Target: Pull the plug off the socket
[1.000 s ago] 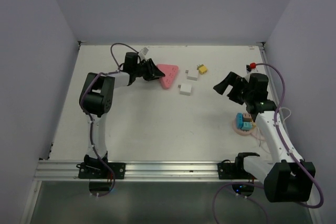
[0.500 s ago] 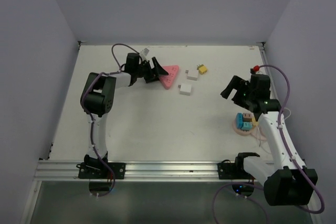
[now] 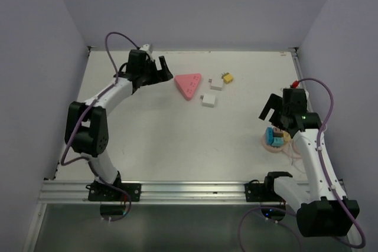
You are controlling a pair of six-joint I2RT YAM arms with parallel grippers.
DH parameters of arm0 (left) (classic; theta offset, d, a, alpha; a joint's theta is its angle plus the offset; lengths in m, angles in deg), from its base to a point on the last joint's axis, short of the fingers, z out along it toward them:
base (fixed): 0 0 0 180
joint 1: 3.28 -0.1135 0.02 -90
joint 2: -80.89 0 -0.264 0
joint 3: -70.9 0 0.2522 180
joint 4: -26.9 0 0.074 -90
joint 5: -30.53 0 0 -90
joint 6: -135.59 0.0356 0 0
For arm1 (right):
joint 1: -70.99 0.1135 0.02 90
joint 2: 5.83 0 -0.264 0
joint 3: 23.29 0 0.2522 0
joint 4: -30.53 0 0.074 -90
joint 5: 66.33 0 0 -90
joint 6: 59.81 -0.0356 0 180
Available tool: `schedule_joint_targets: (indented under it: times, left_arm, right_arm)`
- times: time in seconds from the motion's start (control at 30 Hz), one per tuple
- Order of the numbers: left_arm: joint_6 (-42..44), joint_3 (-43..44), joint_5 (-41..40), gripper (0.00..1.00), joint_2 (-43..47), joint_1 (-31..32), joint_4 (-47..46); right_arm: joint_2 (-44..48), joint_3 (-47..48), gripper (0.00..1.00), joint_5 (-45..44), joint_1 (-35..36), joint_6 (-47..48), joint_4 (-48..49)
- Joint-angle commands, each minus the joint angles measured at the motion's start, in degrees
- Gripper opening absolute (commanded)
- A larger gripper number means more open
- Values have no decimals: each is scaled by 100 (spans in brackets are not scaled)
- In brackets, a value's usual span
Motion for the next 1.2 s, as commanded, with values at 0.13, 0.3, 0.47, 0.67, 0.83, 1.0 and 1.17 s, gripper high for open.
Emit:
schedule_joint_targets:
  times: [0.13,0.3,0.47,0.67,0.83,1.0,1.17]
  left_arm:
    - [1055,-1306,-807,100,2485,22,665]
    - [1354,-2228,-755,100,3680,13,701]
    - [1538,-2827,-965,99,4288,13,595]
    - [1635,-3065,-1097,100,4412,4,586]
    - [1653,-3083,-1019,100,4412,4,560]
    - [1644,-3092,-930,99,4360,4,560]
    - [1644,-3100,-913,99,4342,4,551]
  right_arm:
    - [-140,185,99,-786,-5,49,-288]
    - [-456,45,99,-182,-5,136,-78]
    - [-632,-307,98,321,-14,207,212]
    - [-799,-553,95,154,-5,312,309]
    - [-949,-764,79,356,-5,426,546]
    - [-975,-755,68,312,-5,620,564]
    - [-1081,-799,48,444,-14,576,564]
